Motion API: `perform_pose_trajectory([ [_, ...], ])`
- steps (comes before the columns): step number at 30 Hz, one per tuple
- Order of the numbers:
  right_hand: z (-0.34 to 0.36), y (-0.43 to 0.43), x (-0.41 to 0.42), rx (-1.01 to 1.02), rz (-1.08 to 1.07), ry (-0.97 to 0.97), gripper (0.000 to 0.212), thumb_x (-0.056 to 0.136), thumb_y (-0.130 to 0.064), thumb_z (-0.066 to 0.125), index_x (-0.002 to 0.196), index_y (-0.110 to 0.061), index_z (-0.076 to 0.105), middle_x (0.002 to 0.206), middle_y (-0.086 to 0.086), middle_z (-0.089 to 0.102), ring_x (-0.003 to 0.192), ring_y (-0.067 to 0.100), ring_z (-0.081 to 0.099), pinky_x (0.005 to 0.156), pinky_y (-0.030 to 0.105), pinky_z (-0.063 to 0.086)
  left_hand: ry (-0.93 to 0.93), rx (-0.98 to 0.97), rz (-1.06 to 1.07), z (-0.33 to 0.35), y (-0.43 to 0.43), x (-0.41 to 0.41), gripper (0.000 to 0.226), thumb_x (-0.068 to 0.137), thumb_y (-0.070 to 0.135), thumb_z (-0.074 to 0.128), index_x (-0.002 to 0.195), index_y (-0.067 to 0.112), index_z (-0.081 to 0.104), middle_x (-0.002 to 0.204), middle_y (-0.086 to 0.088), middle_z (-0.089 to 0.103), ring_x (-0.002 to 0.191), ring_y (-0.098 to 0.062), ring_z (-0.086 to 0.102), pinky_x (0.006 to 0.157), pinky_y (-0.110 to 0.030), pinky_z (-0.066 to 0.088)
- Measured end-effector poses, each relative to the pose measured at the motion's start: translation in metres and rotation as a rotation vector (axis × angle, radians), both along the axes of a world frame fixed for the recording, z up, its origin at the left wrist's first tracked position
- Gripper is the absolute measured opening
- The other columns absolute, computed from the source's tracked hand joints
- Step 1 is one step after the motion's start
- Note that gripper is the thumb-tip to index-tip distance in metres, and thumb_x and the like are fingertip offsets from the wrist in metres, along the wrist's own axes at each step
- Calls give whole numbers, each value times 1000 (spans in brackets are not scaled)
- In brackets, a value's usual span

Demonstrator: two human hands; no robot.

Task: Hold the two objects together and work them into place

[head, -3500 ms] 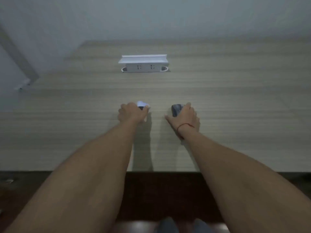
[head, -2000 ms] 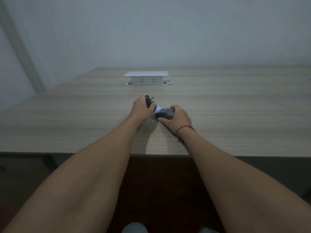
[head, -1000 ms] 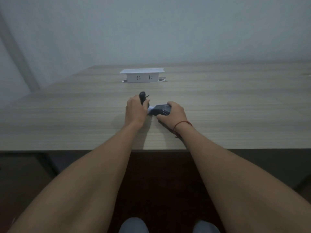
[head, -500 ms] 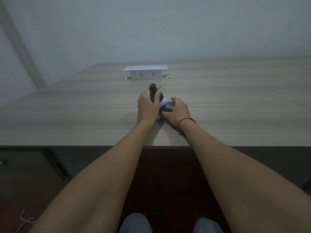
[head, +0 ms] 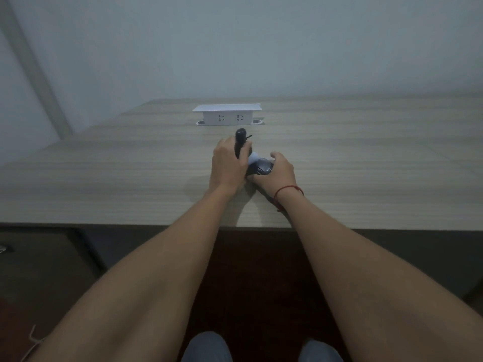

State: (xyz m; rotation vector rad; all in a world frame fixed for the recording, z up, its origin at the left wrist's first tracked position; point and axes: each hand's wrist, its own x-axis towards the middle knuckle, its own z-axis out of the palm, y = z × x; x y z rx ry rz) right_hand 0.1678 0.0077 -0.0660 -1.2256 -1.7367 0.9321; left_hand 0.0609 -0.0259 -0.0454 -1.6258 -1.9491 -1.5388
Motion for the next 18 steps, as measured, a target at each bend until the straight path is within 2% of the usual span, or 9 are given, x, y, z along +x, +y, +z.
perform_pose_trajectory([
  [2,-1,1,0,-3,8,-3,79,71,-17,80,138,-13,38,131,11,54,115,28,55,96,44,49,86,-19,-74,-1,-3,5,20,95,24,56,89,6,60,83,-2,52,74,-13,47,68,-8,36],
  [5,-1,1,-1,-13,-2,-13,91,67,-21,83,143,-15,33,133,11,52,116,29,54,95,46,50,51,-90,-2,-6,2,-7,23,93,26,57,93,4,63,91,-9,59,84,-22,55,78,-29,46],
  [6,-1,1,-1,-10,-4,-19,92,67,-22,83,143,-15,32,134,11,52,116,29,54,96,46,50,23,-95,24,-4,4,-11,24,93,26,58,93,3,64,92,-11,61,85,-24,55,77,-30,45],
  [9,-1,2,-1,1,-19,-25,92,68,-23,83,144,-16,31,137,11,49,120,29,51,98,46,48,15,-21,-6,6,4,-7,24,92,26,60,90,3,64,86,-8,58,79,-20,51,68,-17,33],
  [10,-1,3,0,3,-22,-28,92,67,-24,83,144,-17,31,137,11,49,120,29,51,98,47,47,19,-43,-16,5,4,-5,22,92,26,59,93,4,64,89,-7,58,80,-18,52,69,-15,34],
  [12,-1,2,1,12,-25,-39,93,66,-24,83,143,-18,33,134,10,51,116,28,54,96,46,49,-13,-152,26,-7,3,-9,22,92,24,60,101,4,64,100,-11,61,91,-22,56,77,-21,40],
  [14,-2,1,1,21,-18,-36,92,66,-23,83,142,-18,33,132,9,52,113,27,55,94,41,50,-59,-203,71,-17,1,-20,21,91,23,61,100,3,64,103,-14,63,94,-24,58,77,-27,41],
  [16,-1,1,1,25,-10,-33,89,67,-20,82,141,-18,34,132,9,52,112,26,55,94,38,50,-120,-129,47,-17,-3,-20,21,92,24,60,97,4,64,99,-12,63,90,-22,57,76,-27,43],
  [18,-1,1,1,22,-1,-46,86,68,-19,81,140,-20,35,133,9,51,113,27,55,94,42,50,-164,-73,21,-12,-3,-13,23,93,25,58,100,4,63,101,-11,63,91,-20,57,80,-30,48],
])
